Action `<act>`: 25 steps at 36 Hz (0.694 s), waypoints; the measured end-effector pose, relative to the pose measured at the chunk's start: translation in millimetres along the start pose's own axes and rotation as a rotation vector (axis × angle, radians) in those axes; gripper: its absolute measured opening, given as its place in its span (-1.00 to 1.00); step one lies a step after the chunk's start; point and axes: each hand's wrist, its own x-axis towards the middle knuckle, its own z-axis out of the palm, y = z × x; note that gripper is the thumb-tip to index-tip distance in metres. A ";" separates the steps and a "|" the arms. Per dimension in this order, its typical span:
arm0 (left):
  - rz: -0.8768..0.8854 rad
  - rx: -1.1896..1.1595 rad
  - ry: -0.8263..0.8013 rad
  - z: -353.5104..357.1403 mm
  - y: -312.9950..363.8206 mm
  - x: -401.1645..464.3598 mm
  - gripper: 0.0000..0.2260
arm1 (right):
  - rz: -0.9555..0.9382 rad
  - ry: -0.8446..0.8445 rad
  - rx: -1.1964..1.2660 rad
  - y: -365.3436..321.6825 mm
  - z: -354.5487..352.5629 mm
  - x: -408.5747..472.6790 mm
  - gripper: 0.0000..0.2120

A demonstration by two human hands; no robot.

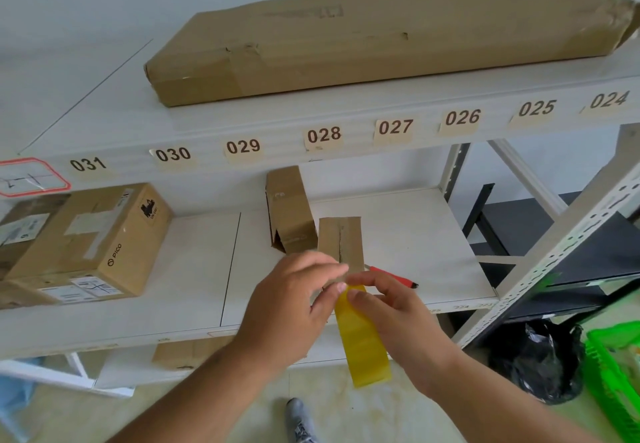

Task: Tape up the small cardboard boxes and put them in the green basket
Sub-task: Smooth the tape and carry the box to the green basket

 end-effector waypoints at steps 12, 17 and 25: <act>-0.085 0.083 -0.144 0.4 6.5 16.1 -0.69 | -0.056 -0.018 -0.028 -0.5 -1.7 4.6 -0.87; -0.128 0.083 -0.210 1.3 6.5 20.0 -0.70 | -0.086 -0.012 -0.062 0.6 -4.3 6.0 -0.87; -0.104 0.088 -0.148 7.0 5.8 21.0 -0.89 | -0.087 0.012 -0.110 4.9 -7.5 9.7 -0.89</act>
